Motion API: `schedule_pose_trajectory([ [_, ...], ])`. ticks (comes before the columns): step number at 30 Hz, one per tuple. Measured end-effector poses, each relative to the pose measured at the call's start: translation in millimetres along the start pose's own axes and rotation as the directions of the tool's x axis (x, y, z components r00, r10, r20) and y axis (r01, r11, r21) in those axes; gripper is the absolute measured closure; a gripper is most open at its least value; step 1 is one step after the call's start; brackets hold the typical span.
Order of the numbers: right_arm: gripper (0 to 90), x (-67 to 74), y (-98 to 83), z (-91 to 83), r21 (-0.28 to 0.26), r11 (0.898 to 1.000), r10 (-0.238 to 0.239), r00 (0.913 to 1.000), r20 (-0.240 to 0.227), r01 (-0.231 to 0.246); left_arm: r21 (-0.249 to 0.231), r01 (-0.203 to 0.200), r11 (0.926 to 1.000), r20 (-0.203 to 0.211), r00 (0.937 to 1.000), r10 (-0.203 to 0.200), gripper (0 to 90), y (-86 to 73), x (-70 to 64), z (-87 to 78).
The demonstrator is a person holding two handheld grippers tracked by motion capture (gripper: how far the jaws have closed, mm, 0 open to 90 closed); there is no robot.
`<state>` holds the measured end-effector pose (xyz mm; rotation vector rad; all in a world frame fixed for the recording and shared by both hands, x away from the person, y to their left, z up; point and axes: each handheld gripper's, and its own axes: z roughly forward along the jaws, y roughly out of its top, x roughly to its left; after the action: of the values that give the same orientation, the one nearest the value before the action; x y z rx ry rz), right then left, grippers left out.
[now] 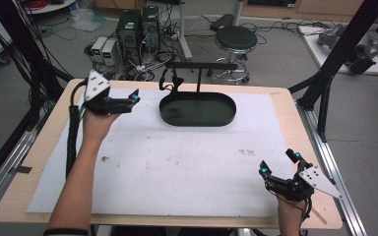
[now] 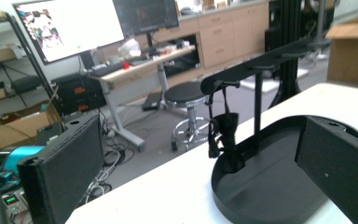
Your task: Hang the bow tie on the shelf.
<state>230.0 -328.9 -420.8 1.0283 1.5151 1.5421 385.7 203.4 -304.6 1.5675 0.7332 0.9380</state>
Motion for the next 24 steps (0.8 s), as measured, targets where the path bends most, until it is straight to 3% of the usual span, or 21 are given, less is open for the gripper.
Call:
schedule_pose_trajectory([
  [4,0.8,2.4,1.4,0.3,0.007,1.0,-0.001,1.0,0.002,0.001,-0.054,0.035,0.9979,-0.003,0.9994,-0.035,1.7,-4.2,0.7,-43.2],
  [5,0.8,3.3,1.8,0.6,0.004,1.0,-0.003,1.0,-0.001,0.003,-0.076,0.06,0.9953,-0.011,0.9981,-0.061,1.7,-8.7,2.5,-68.7],
  [6,0.8,3.3,1.8,0.6,0.004,1.0,-0.003,1.0,-0.001,0.003,-0.076,0.06,0.9953,-0.011,0.9981,-0.061,1.7,-8.7,2.5,-68.7],
  [9,0.8,5.8,3.2,0.6,0.001,1.0,-0.012,0.9999,-0.004,0.012,-0.106,0.075,0.9915,-0.045,0.9958,-0.08,1.7,-19.3,2.8,-102.1],
  [10,0.8,5.9,3.5,0.5,0.0,1.0,-0.013,0.9999,-0.004,0.013,-0.108,0.071,0.9917,-0.071,0.9944,-0.079,1.7,-29.2,2.0,-122.6],
  [11,0.8,5.9,3.5,0.5,0.0,1.0,-0.013,0.9999,-0.004,0.013,-0.108,0.071,0.9917,-0.071,0.9944,-0.079,1.7,-29.2,2.0,-122.6],
  [14,0.7,5.0,4.3,-0.3,-0.009,1.0,-0.011,0.9999,-0.001,0.011,-0.11,0.076,0.991,-0.111,0.9899,-0.088,1.7,-44.8,1.8,-146.7],
  [19,0.8,3.6,4.6,-1.8,-0.013,1.0,-0.01,1.0,-0.001,0.01,-0.132,0.097,0.9864,-0.199,0.9722,-0.123,1.8,-74.6,0.8,-182.0],
  [24,0.8,3.7,5.2,-1.8,-0.017,1.0,-0.016,0.9999,-0.003,0.016,-0.132,0.133,0.9823,-0.203,0.9664,-0.158,1.7,-91.6,4.1,-196.1],
])
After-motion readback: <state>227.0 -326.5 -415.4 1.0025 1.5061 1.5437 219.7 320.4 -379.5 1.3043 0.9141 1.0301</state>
